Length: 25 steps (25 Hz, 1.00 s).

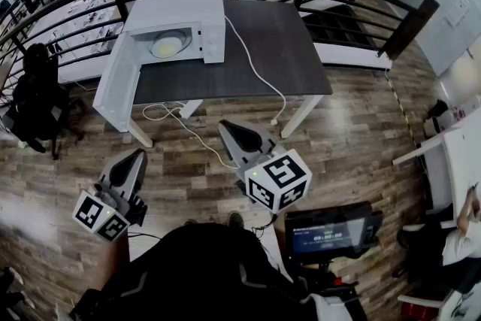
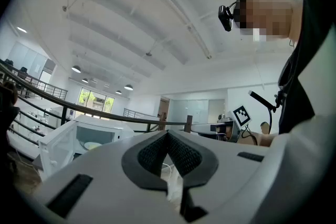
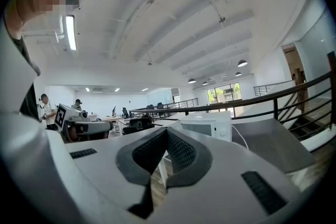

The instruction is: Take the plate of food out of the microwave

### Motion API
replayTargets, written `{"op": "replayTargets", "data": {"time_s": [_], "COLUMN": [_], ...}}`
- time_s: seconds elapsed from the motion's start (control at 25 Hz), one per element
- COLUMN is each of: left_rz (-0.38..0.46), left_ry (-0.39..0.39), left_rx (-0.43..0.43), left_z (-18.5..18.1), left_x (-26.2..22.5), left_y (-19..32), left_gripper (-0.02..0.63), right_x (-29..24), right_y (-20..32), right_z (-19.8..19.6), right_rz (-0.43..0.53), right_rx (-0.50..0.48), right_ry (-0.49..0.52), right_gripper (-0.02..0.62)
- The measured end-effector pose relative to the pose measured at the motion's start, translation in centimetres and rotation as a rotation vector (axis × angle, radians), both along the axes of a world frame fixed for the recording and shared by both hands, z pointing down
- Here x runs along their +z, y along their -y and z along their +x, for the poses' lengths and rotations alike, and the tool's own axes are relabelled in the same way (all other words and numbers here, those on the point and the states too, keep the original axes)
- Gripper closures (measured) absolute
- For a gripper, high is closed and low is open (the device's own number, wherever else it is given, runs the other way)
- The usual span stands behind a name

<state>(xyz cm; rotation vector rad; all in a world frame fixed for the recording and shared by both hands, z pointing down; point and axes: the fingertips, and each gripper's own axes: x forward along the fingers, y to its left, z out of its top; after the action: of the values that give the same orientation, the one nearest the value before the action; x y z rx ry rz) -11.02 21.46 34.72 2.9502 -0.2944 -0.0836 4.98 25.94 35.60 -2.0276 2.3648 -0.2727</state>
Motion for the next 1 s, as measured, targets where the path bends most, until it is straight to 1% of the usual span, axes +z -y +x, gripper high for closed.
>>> {"op": "replayTargets", "data": {"time_s": [0.24,0.44,0.6,0.72,0.88,1.0], "left_rz": [-0.006,-0.004,-0.004,-0.006,-0.01,-0.011], "left_ry": [-0.001,-0.01,-0.015,-0.024,-0.033,-0.051], "left_rx": [0.001,0.005,0.011,0.015,0.019,0.038], "left_z": [-0.4,-1.0,-1.9,-3.0,-5.1,-6.5], "left_x": [0.0,-0.2,-0.3,-0.2,0.2,0.3], "left_y": [-0.1,-0.3,0.1,0.3,1.1,1.7], "left_gripper": [0.603,0.603,0.603,0.604,0.603,0.603], "right_x": [0.1,0.0,0.0,0.0,0.1,0.4], "right_y": [0.0,0.0,0.4,1.0,1.7,2.1], "right_z": [-0.2,-1.1,-1.7,-2.3,-4.0,-5.4], "right_rz": [-0.006,0.004,0.012,0.008,-0.002,-0.018], "right_rx": [0.001,-0.003,0.02,0.039,0.05,0.059], "right_ry": [-0.001,0.048,0.051,0.054,0.044,0.031], "right_gripper": [0.595,0.594,0.594,0.594,0.594,0.594]}}
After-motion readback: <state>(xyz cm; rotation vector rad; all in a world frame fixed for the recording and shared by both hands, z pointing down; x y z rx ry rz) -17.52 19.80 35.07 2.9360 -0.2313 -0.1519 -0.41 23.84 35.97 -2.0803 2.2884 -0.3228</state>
